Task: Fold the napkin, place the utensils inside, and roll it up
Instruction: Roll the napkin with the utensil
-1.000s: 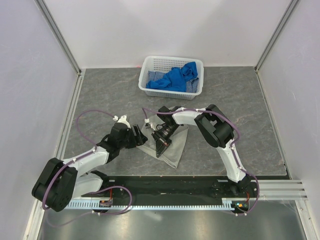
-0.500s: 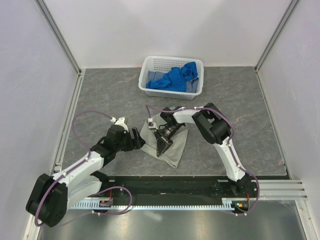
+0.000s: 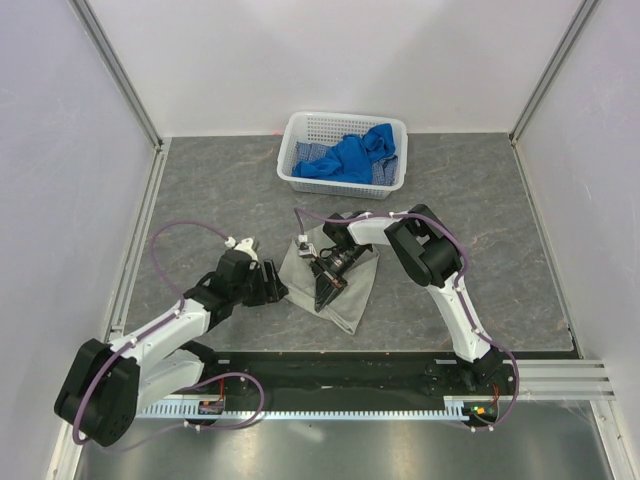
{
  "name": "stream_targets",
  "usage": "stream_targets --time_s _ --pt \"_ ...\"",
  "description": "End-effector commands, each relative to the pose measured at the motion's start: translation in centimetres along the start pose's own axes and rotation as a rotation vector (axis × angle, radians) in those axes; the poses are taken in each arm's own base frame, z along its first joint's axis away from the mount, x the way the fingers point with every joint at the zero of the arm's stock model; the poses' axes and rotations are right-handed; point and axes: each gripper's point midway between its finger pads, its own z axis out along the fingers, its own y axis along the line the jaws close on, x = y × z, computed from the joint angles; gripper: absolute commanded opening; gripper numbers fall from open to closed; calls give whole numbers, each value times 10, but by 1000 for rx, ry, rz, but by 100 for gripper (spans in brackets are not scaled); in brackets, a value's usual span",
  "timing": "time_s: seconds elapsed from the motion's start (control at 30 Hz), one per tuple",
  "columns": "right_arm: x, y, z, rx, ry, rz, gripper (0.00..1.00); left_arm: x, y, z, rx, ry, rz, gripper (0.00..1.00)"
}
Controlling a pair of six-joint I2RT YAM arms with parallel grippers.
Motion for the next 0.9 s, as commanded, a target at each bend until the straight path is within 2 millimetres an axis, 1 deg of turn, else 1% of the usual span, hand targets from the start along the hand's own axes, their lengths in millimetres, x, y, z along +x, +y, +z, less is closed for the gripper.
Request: stream_targets --time_s 0.0,0.2,0.23,0.33,0.5,0.63,0.7,0.73,0.8,0.83,0.87 --pt "-5 -37 0 110 -4 -72 0 -20 -6 3 -1 -48 57 71" --pt "-5 -38 0 115 -3 -68 0 -26 -12 10 28 -58 102 65" --pt "-5 -38 0 115 -4 -69 0 -28 -13 11 30 -61 104 61" --pt "-5 -38 0 115 -4 -68 0 -30 -13 14 27 -52 116 58" --pt "-5 -38 0 115 -4 -65 0 -30 -13 19 19 -39 121 54" --pt "-6 -38 0 116 -5 -66 0 -32 -13 21 13 -37 124 46" --pt "-5 -38 0 116 -5 -66 0 -30 -14 21 18 -29 123 43" --pt "-4 -39 0 119 -3 -62 0 -30 -13 22 16 -24 120 39" --pt "-5 -39 -1 130 -4 -64 0 -28 -14 22 17 -15 120 34" --pt "-6 -39 -2 135 -7 -65 0 -27 -13 23 14 -10 119 29" --pt "-7 -37 -4 149 -11 -73 0 -27 -12 23 11 -6 117 26"
